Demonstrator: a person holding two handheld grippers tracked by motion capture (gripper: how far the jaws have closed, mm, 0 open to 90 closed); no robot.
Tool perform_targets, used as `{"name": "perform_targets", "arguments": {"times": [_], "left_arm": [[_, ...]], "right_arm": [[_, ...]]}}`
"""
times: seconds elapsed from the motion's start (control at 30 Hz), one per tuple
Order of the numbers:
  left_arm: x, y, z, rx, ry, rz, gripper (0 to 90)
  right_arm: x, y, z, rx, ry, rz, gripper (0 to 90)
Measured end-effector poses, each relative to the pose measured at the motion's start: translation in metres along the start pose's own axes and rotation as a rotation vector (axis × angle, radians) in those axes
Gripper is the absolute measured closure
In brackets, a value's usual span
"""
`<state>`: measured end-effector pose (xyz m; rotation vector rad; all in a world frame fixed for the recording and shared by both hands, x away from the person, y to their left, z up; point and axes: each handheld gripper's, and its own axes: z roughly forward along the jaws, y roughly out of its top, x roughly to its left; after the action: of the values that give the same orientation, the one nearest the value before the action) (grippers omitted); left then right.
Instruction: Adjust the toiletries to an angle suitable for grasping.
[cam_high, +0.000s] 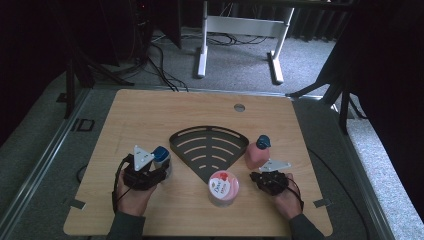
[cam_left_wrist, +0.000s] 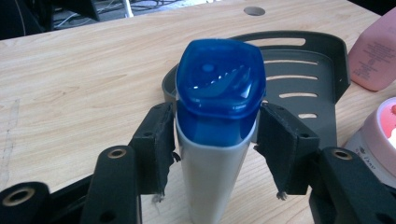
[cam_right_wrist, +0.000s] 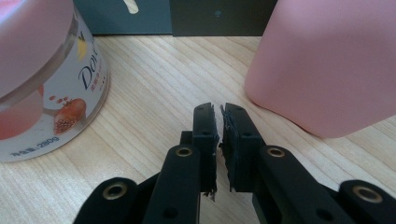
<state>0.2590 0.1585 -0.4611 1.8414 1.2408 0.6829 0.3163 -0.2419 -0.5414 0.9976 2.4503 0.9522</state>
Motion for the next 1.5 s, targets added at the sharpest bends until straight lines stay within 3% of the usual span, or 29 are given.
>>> {"name": "perform_targets", "arguments": {"times": [0.23,0.97,1.5], "left_arm": [[0.0022,0.0013,0.0002,0.002,-0.009,-0.005,52.1],[0.0036,0.0044,0.0100,0.057,-0.022,0.014,51.2],[0.0047,0.0090,0.0095,0.091,-0.039,0.030,55.4]], "right_arm": [[-0.0001,0.0000,0.0003,0.001,0.000,0.000,83.6],[0.0000,0.0002,0.0008,0.004,0.001,-0.002,83.5],[0.0000,0.0002,0.0012,0.006,0.003,-0.003,83.6]]}}
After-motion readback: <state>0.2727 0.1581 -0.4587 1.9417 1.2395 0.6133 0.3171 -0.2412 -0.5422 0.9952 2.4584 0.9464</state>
